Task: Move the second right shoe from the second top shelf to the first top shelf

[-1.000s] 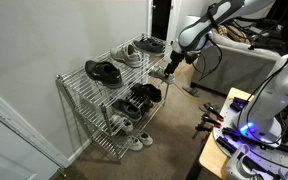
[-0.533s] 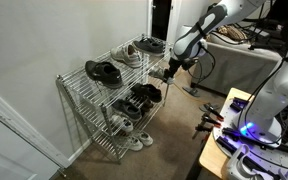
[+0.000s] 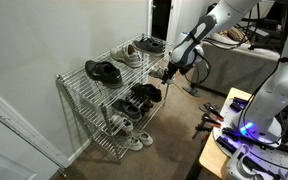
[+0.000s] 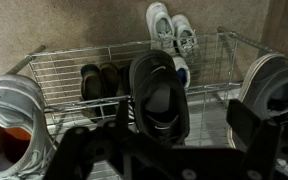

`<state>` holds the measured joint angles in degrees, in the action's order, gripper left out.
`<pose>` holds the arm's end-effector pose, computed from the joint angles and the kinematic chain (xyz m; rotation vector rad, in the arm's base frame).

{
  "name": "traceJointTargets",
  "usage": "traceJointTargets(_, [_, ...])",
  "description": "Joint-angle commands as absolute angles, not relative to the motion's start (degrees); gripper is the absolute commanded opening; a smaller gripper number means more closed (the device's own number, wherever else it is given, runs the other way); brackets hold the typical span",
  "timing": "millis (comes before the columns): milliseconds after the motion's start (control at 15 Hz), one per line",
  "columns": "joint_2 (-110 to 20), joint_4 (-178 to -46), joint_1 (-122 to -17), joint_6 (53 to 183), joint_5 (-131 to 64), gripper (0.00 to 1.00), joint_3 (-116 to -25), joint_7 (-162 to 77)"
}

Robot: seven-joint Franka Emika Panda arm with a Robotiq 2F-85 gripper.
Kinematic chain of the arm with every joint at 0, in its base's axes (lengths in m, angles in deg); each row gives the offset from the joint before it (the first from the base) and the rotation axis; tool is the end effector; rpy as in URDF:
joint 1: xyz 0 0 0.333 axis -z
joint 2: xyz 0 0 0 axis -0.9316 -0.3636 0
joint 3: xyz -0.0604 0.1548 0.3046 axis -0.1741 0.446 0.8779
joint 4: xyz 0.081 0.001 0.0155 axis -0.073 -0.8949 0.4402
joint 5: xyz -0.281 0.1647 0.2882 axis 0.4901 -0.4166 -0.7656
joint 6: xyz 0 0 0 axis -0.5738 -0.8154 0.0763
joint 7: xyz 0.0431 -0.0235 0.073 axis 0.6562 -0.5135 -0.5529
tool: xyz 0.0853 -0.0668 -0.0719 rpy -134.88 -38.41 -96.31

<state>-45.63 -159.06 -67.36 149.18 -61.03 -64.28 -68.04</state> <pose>0.5282 -0.0096 0.1643 -3.0076 0.0368 -0.2633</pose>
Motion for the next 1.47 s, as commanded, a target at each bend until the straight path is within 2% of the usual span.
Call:
traceJointTargets(0, [-45.59,-158.96,-64.31,148.93,-58.50,1.00,-61.56,-66.21])
traceJointTargets(267, [-45.60,-158.55,-64.20,148.38,-58.64,1.00,-61.43,-66.37])
traceJointTargets(733, [-55.73,-157.23,-64.17,162.46,-61.51,1.00,-60.64,-67.42])
traceJointTargets(1133, [-65.91,-154.08,-52.72,175.31,-61.11,1.00,-48.48,-67.70])
traceJointTargets(1400, [-73.17,-151.73,-48.10,181.71,-58.37,1.00,-44.38,-67.16])
